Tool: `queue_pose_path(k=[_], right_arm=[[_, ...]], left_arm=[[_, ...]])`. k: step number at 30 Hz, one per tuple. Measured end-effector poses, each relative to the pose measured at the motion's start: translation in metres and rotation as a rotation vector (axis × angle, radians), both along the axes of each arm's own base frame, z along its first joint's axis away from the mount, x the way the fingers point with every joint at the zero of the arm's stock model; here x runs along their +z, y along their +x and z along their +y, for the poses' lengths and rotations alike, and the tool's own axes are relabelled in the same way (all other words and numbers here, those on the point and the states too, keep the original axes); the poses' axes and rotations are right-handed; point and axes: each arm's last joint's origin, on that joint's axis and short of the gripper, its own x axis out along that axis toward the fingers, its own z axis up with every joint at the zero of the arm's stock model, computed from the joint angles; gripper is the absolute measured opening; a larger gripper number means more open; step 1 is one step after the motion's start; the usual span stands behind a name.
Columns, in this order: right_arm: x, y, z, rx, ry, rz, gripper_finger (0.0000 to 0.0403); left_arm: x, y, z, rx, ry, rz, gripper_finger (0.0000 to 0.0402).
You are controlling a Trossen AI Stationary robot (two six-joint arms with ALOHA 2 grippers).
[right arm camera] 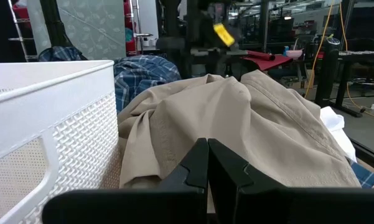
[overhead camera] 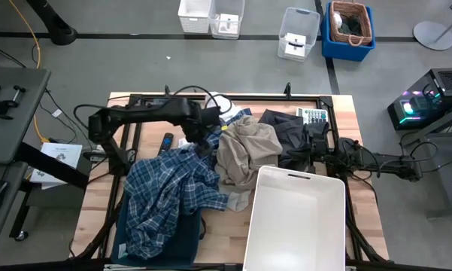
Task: Sort clothes
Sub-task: Put the blue shirt into blue laundry organizer
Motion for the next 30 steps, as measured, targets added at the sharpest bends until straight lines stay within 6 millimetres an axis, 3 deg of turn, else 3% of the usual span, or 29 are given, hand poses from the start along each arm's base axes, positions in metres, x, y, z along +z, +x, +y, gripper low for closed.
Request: queue_pose_path(k=[9, 21, 25, 30], right_arm=[[0.0, 0.0, 0.0, 0.0, 0.0, 0.0, 0.0], [0.0, 0.0, 0.0, 0.0, 0.0, 0.0, 0.0], [0.0, 0.0, 0.0, 0.0, 0.0, 0.0, 0.0], [0.0, 0.0, 0.0, 0.0, 0.0, 0.0, 0.0]], left_arm=[[-0.037, 0.021, 0.002, 0.01, -0.108, 0.055, 0.0294], [-0.107, 0.046, -0.009, -0.055, -0.167, 0.224, 0.0294], [-0.11, 0.048, -0.016, -0.112, -0.009, 0.267, 0.0294], [-0.093, 0.045, -0.022, -0.11, 0.193, 0.256, 0.0277]])
